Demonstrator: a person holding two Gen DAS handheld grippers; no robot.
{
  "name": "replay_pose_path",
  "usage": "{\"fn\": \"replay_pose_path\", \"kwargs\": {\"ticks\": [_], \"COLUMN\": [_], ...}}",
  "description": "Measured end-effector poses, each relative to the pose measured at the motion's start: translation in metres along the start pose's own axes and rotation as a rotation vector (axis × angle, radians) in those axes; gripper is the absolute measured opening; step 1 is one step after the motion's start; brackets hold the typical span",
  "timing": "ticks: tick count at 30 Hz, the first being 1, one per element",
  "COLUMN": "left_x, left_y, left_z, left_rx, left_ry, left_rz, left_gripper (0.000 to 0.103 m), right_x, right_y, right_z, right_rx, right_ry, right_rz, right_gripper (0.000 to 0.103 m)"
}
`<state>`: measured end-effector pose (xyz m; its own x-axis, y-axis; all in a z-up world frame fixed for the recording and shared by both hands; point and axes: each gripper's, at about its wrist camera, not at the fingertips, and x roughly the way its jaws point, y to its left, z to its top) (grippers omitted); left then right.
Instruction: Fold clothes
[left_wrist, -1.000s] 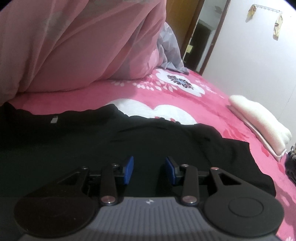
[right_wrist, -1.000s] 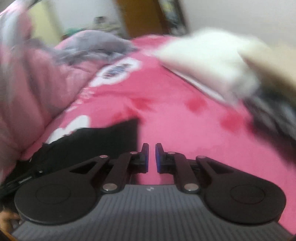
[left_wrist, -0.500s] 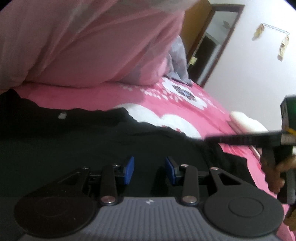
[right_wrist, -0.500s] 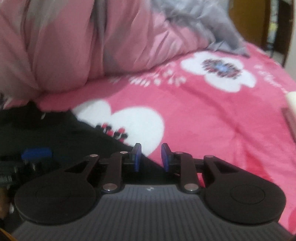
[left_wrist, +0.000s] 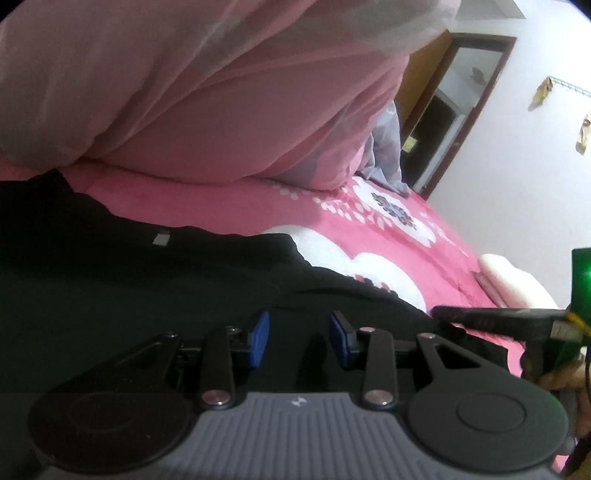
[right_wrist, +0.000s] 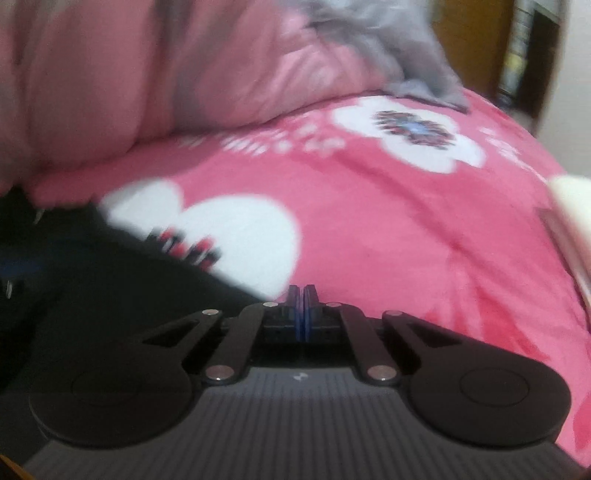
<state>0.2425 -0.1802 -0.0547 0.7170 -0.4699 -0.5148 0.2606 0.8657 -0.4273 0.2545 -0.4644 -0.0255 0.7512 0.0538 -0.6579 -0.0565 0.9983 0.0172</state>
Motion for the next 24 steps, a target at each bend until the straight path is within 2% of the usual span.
{"fn": "replay_pose_path", "kwargs": {"ticks": [4,6,14,15,17,20,24], "left_x": [-0.001,-0.002,-0.006,-0.006,-0.005,-0.006,-0.005], "left_y": [0.002,0.003,0.007,0.008,0.009,0.010,0.012], "left_z": [0.000,0.001,-0.002,-0.002,-0.002,-0.002,-0.002], "left_rx": [-0.015,-0.021,-0.035,-0.039,-0.043,-0.046,-0.057], "left_ry": [-0.009,-0.013,-0.021,-0.018,-0.016,-0.017,-0.012], "left_rz": [0.015,0.023,0.037,0.035,0.032,0.027,0.018], "left_gripper": [0.037,0.037,0.037,0.037,0.037,0.038,0.039], "right_x": [-0.017,-0.021,0.048,0.061,0.082,0.091,0.065], "right_y": [-0.009,0.006,0.117,0.120,0.120,0.109,0.081], "right_z": [0.012,0.021,0.037,0.039,0.047,0.062,0.074], "right_rx": [0.114,0.092,-0.123,-0.111,-0.084,0.002,0.068], "right_ry": [-0.054,-0.061,0.151,0.170,0.154,0.121,0.093], "right_rz": [-0.004,0.056,0.290,0.274,0.246,0.199,0.135], "right_gripper": [0.005,0.005,0.004,0.000,0.000,0.000,0.002]}}
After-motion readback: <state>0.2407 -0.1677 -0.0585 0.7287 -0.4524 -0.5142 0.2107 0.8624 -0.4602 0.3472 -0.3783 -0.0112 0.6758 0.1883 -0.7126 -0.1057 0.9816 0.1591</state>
